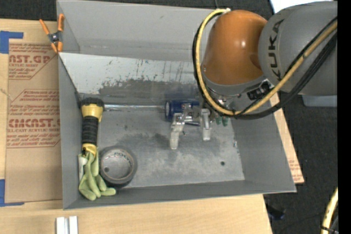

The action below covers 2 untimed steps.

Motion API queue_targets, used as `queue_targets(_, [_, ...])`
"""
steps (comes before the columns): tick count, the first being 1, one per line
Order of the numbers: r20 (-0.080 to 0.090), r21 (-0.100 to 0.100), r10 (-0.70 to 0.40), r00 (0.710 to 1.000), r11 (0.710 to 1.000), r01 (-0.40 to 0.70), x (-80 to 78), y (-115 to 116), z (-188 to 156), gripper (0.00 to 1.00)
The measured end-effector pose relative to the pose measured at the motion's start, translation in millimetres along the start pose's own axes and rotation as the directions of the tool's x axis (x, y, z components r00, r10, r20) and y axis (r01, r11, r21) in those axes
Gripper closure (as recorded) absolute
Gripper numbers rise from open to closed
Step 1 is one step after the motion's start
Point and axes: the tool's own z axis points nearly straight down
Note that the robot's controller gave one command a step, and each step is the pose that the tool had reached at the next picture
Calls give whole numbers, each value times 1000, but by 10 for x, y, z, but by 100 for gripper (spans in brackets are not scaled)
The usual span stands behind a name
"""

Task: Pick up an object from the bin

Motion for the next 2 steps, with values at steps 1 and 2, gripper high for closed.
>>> queue_targets(1, [8,0,1,1000,1000,-1,-16,-3,-46,0])
queue_targets(2, [11,-2,92,996,996,-92,-18,-23,534,0])
